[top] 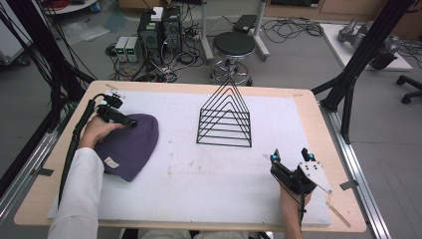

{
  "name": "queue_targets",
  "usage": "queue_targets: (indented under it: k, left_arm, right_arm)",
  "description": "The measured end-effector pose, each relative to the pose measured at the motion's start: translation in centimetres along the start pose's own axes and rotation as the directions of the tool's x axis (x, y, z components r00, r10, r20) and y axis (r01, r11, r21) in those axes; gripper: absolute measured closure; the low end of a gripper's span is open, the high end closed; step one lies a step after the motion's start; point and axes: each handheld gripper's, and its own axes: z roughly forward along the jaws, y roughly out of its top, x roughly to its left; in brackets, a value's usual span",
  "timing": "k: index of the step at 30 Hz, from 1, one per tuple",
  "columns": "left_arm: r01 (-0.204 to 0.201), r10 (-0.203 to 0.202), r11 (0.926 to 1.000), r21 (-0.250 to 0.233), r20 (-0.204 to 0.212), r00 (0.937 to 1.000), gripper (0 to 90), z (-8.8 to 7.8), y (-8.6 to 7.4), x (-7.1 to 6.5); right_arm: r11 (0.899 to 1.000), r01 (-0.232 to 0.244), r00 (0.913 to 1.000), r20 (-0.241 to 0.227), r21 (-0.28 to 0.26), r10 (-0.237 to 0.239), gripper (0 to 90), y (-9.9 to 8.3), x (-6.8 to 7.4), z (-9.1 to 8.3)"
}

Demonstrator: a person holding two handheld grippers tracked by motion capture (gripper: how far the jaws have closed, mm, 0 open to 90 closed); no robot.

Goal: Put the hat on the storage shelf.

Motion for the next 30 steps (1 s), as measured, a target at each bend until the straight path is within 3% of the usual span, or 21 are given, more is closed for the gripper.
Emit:
queue_targets:
  k: [5,8,9,10,13,15,22,26,30]
  left_arm:
    - [-0.018,0.018,0.9998,0.002,0.009,0.9998,35.4,-0.21,-0.03,-0.24]
    - [-0.022,0.022,0.9998,0.003,0.022,0.9995,53.4,-0.34,0.06,-0.54]
    - [-0.019,0.019,0.9998,0.008,0.039,0.9991,53.4,-0.41,0.1,-0.61]
    - [-0.018,0.018,0.9998,0.007,0.045,0.9988,64.3,-0.42,0.13,-0.73]
    - [-0.015,0.014,0.9999,0.007,0.072,0.9973,70.7,-0.41,0.11,-0.76]
    - [0.001,-0.002,0.9999,0.013,0.083,0.9965,73.6,-0.44,0.08,-0.77]
    - [-0.012,0.011,0.9998,0.015,0.075,0.9971,76.2,-0.44,0.17,-0.88]
    - [0.054,-0.055,0.9985,0.014,0.107,0.9927,77.6,-0.44,0.04,-0.32]
    - [0.046,-0.047,0.9989,0.013,0.098,0.9941,77.7,-0.48,0.01,-0.46]
  right_arm:
    - [1.0,0.006,1.0,0.003,-0.003,-0.006,10.0,0.02,-0.11,0.07]
    - [1.0,0.002,1.0,0.002,-0.003,-0.002,10.0,0.02,-0.07,0.01]
    - [1.0,0.002,1.0,0.002,-0.003,-0.002,10.0,0.02,-0.07,0.01]
    - [1.0,0.005,1.0,0.002,-0.004,-0.005,10.0,0.02,-0.05,0.02]
    - [1.0,0.011,0.9999,0.001,-0.006,-0.011,10.0,0.05,0.03,-0.02]
    - [1.0,0.019,0.9998,0.001,-0.01,-0.019,10.1,0.09,-0.01,-0.03]
    - [1.0,0.016,0.9999,0.002,-0.007,-0.016,10.1,0.07,-0.03,-0.02]
    - [1.0,0.022,0.9997,-0.008,-0.014,-0.022,10.0,0.08,-0.05,-0.06]
    - [1.0,0.018,0.9998,-0.01,-0.007,-0.018,10.0,0.07,0.05,-0.1]
